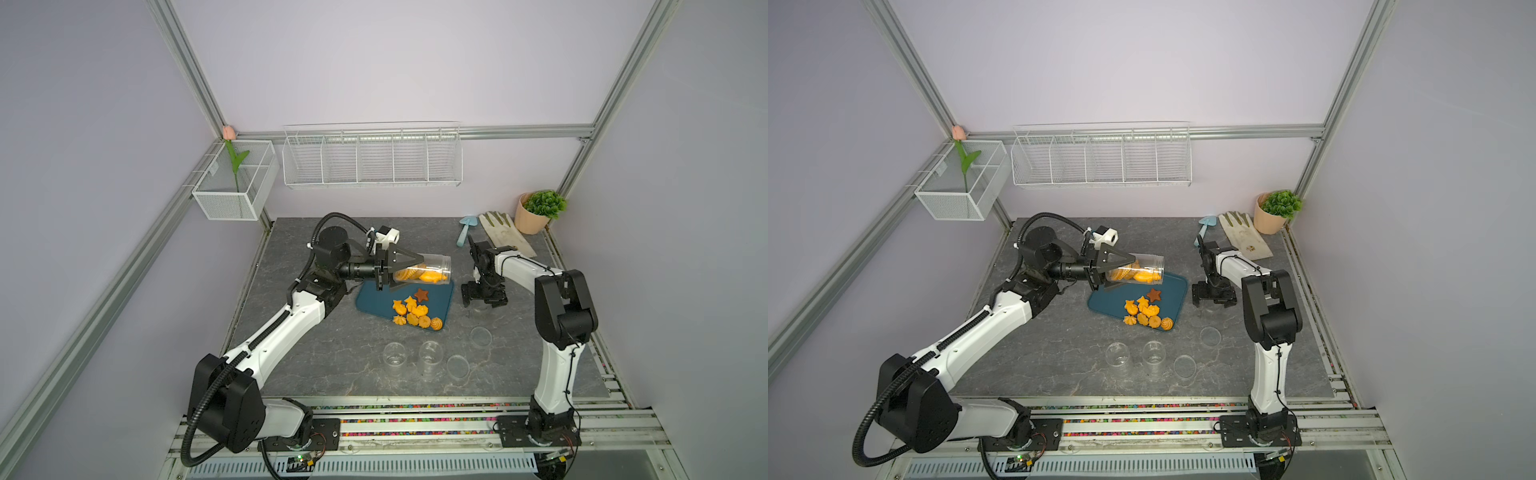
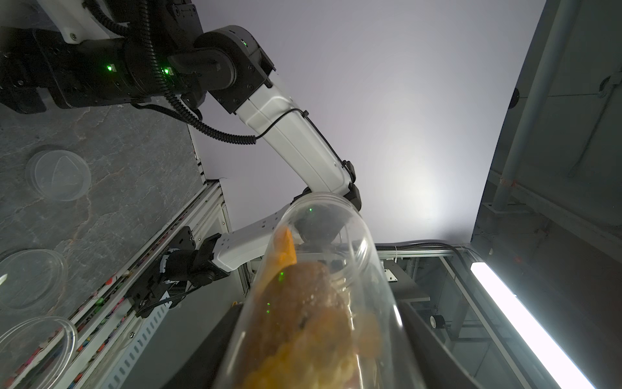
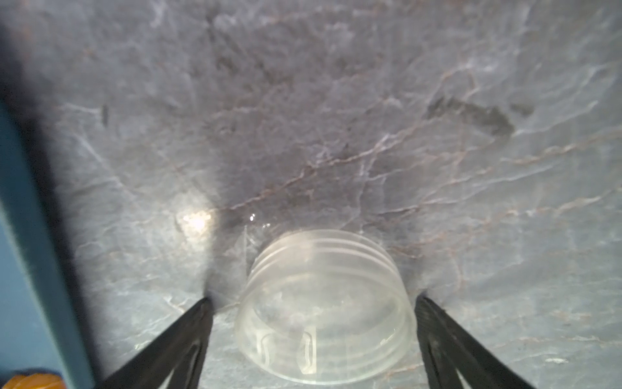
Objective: Pour the cookies out of the jar
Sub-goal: Place the lid at the center of the board, then pour the cookies in the jar onto the tray.
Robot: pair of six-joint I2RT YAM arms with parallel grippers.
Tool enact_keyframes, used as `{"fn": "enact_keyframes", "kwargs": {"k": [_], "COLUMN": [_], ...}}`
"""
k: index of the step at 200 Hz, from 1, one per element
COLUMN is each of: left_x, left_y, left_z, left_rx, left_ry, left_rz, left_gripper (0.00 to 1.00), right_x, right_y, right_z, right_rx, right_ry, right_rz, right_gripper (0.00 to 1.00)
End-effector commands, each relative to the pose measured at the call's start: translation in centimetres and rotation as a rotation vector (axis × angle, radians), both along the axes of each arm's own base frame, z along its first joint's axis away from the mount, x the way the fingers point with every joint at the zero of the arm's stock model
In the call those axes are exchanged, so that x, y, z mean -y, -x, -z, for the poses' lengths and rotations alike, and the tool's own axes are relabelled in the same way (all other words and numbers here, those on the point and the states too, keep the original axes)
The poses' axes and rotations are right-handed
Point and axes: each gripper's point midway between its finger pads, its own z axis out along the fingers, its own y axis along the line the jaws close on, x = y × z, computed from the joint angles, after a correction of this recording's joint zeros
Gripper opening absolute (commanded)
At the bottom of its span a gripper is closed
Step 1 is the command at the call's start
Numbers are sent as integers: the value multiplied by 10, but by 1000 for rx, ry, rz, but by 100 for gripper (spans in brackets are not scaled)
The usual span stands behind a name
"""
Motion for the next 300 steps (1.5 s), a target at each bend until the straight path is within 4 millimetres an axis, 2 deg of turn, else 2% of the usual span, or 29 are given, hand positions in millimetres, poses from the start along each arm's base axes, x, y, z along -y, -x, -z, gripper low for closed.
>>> {"fn": "enact_keyframes", "kwargs": {"k": [1,38,74,96,149,155,182,244,257,262,300], "left_x": [0,1,3,4,8,9,11,6,5,6,5], "left_y": [-2,-4,-8,-11,-21,-22,-26,-37,-38,-38,-39], "left_z": [-8,-7,-4,1,14,16,24,44,49,50,63], "left_rx": [21,22,25,26,23,23,13,-14,-17,-15,-20], "left_ry": [19,20,22,27,74,79,95,98,95,95,89], "left_rz": [1,2,-4,-8,-14,-14,-12,-31,-30,-27,-24], "left_gripper": [59,59,59,59,60,60,60,59,60,60,61], "right_x": [-5,-10,-14,-16,-15,-15,-18,-52,-53,-54,-56], "right_y": [5,-10,-20,-18,-3,6,16,39,45,48,64], "right_z": [13,-20,-71,-100,-154,-156,-174,-213,-215,-215,-214], "right_rx": [-37,59,190,247,347,325,341,360,360,354,341], "right_ry": [-44,-83,-118,-150,-195,-197,-234,-498,-514,-518,-559], "right_rz": [8,2,-5,-11,-17,-18,-23,-5,-4,-6,-22], "right_gripper": [94,94,94,94,94,94,94,93,93,89,89]}}
